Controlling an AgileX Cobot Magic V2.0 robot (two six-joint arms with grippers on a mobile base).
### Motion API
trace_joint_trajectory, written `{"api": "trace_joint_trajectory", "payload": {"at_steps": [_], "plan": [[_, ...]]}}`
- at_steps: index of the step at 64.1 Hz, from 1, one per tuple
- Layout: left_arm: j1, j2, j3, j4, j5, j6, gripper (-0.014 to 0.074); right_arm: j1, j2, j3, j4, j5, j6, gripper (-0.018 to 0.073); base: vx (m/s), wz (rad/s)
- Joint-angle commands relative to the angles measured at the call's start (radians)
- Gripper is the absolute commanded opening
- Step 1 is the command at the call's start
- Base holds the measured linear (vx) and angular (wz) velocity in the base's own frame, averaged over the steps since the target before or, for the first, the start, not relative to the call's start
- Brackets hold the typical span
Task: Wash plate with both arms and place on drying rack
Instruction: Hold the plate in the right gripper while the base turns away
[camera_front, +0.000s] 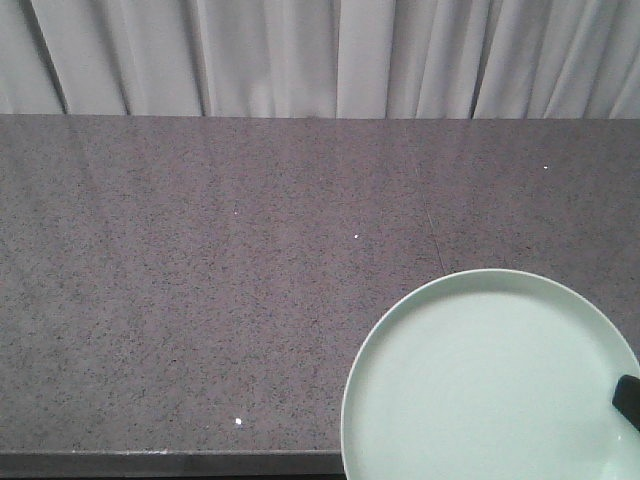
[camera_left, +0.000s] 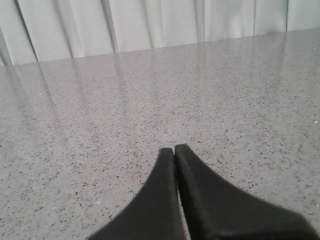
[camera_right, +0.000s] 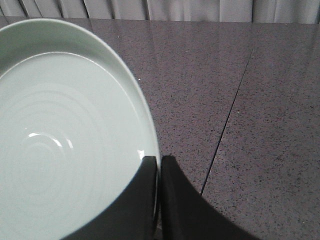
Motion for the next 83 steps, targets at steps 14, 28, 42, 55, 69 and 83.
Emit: {"api": "trace_joint_trajectory", "payload": {"at_steps": [14,28,42,55,69,83], "plan": [[0.0,-0.014,-0.026,-0.003,-0.07,-0.009,-0.0006,-0.003,0.008,-0.027,0.02,-0.068,0.0,-0.0001,-0.03,0.09],[0.0,-0.014,-0.026,-0.003,-0.07,-0.009,-0.0006,-0.003,0.008,-0.027,0.02,-0.068,0.0,-0.0001,-0.07,0.21],[0.0,-0.014,-0.026,-0.003,-0.07,-0.009,-0.0006,-0.003,0.008,-0.027,0.02,-0.068,0.0,-0.0001,-0.08,0.31],[0.0,-0.014,-0.026,-0.003,-0.07,-0.009,-0.0006,-0.003,0.008,-0.027,0.02,-0.068,0.0,-0.0001,-0.1,0.44],[0.0,-0.014,-0.026,-0.003,-0.07,-0.009,-0.0006,-0.003,0.008,-0.027,0.02,-0.068,0.0,-0.0001,-0.13,0.53],[0.0,-0.014,-0.026,-0.003,-0.07,-0.009,-0.0006,-0.003,0.008,-0.027,0.02,-0.068,0.0,-0.0001,-0.15,0.59]]}}
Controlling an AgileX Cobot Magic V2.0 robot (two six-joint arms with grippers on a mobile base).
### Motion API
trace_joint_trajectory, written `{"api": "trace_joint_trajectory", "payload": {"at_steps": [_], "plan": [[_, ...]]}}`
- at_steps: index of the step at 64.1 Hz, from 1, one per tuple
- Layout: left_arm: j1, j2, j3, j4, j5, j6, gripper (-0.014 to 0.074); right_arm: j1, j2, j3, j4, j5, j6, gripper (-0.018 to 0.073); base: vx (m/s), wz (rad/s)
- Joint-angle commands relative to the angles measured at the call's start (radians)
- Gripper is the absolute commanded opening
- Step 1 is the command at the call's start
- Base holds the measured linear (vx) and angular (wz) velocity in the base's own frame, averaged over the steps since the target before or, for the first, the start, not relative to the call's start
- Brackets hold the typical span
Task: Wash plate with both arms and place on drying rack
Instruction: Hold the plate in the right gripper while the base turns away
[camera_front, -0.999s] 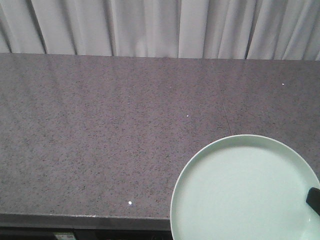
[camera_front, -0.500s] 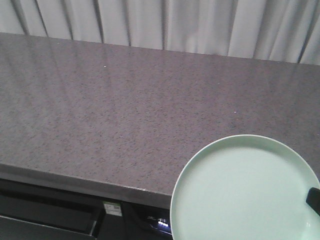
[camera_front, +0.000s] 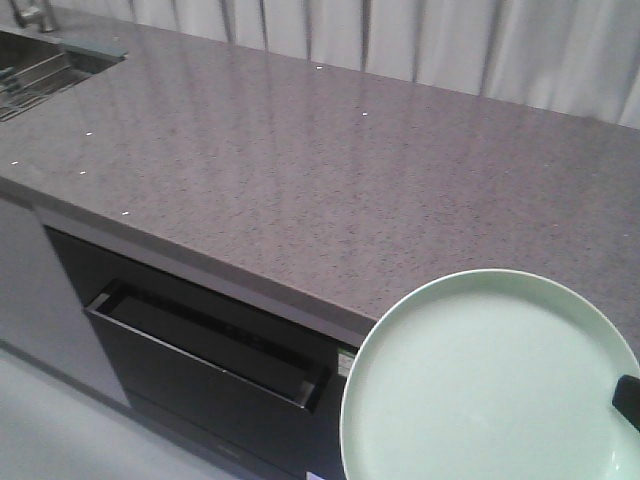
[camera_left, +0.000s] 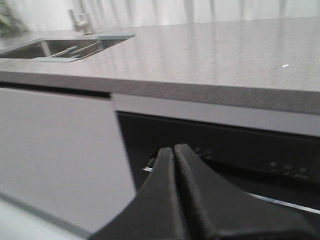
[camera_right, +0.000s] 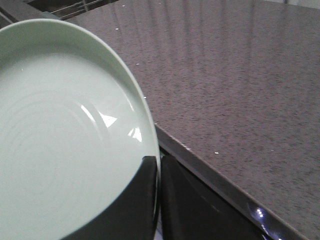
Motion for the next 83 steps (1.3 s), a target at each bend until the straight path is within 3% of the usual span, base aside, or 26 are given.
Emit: {"api": "trace_joint_trajectory", "payload": {"at_steps": [1,83], "plan": [[0.0,-0.014,-0.026,-0.003,-0.07,-0.009,-0.0006,-0.003,0.008,-0.027,0.02,-0.068,0.0,-0.0001,-0.15,0.61],[0.0,-0.014,-0.026,-0.003,-0.07,-0.009,-0.0006,-0.003,0.008,-0.027,0.02,-0.068,0.0,-0.0001,-0.12,0.52]]}}
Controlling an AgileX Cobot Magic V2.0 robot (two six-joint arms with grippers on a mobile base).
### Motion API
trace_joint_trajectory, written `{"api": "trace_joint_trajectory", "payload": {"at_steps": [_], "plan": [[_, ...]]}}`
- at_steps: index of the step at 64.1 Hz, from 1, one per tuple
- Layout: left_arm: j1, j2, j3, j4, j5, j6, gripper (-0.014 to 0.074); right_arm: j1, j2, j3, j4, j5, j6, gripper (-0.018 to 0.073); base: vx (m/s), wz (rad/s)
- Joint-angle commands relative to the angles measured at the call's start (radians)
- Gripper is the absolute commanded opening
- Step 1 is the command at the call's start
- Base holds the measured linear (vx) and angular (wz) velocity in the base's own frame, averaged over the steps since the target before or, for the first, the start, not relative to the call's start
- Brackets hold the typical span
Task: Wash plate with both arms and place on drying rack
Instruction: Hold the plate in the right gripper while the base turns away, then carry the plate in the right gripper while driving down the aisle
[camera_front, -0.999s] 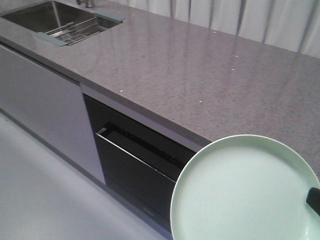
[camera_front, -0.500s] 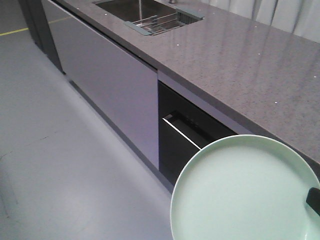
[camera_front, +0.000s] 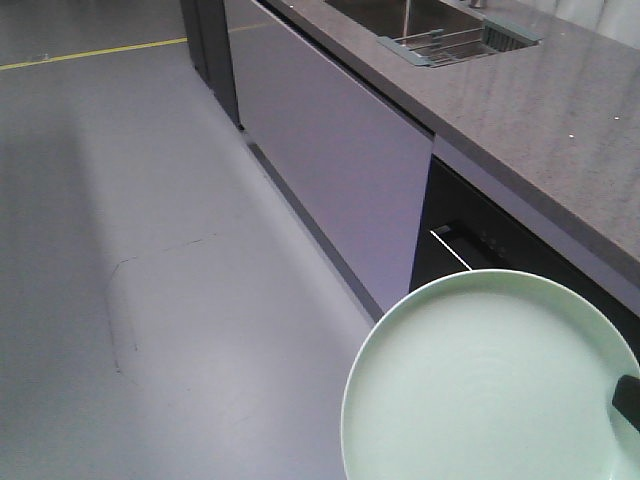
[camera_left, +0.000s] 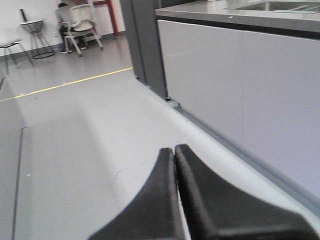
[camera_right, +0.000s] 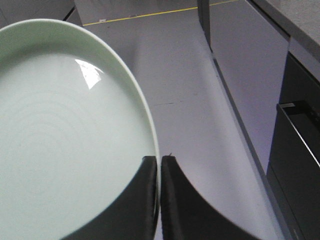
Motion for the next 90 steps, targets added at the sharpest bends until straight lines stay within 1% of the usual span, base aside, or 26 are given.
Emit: {"api": "trace_joint_trajectory", "payload": {"at_steps": [1,43,67,90], "plan": [[0.0,-0.014,-0.026,-0.003,-0.07,-0.009,-0.0006,-0.003,0.008,-0.027,0.02,-0.068,-0.001,-0.0001,-0.09,0.41],[-0.007,-0.014,-0.026,-0.003,-0.07,-0.009,-0.0006,-0.003,0.008,-0.027,0.02,-0.068,-0.001,-0.0001,-0.04,0.35],[-0.007,-0.014,-0.026,-0.003,-0.07,-0.009,-0.0006,-0.003,0.008,-0.027,0.02,-0.068,-0.001,-0.0001,0.04,0.44],[-0.007,-0.014,-0.026,-0.003,-0.07,-0.009,-0.0006,-0.003,0.008,-0.027,0.02,-0.068,-0.001,-0.0001,0.08,0.31]]}}
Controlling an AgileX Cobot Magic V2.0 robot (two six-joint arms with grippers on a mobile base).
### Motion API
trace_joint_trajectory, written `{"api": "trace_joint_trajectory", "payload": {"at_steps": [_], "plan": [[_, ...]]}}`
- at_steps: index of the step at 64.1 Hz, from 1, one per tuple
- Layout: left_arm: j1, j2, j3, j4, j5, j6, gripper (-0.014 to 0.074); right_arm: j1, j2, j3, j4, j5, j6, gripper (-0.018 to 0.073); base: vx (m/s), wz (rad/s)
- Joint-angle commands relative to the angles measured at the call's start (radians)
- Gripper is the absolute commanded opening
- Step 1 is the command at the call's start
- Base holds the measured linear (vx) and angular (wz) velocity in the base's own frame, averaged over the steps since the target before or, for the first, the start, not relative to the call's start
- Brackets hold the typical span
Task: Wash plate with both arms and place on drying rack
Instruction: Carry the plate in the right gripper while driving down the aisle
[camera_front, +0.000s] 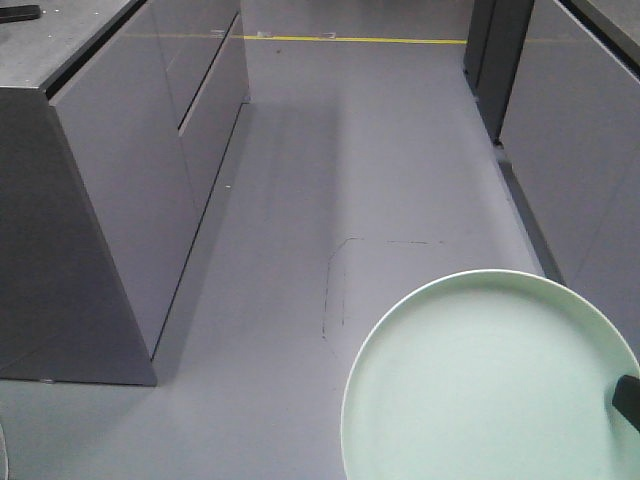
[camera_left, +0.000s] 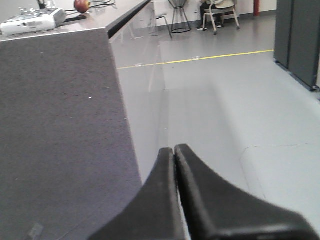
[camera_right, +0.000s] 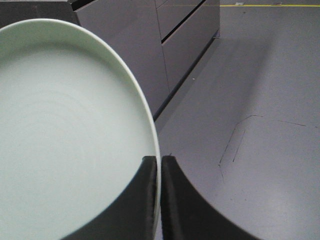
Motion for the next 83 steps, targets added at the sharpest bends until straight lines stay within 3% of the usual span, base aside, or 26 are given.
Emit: {"api": "trace_joint_trajectory", "payload": {"at_steps": [1,26,83], "plan": [[-0.007,-0.014,-0.026,-0.003,-0.07,-0.009,-0.0006,-0.003,0.008,-0.027,0.02,-0.068,-0.001,-0.0001,0.09,0.28],[-0.047,-0.013,-0.026,-0.003,-0.07,-0.009,-0.0006,-0.003,0.008,-0.027,0.02,-0.068,-0.001,-0.0001,0.1,0.22],[-0.048,-0.013,-0.026,-0.003,-0.07,-0.009,-0.0006,-0.003,0.008,-0.027,0.02,-0.068,-0.001,-0.0001,0.19,0.04]]}}
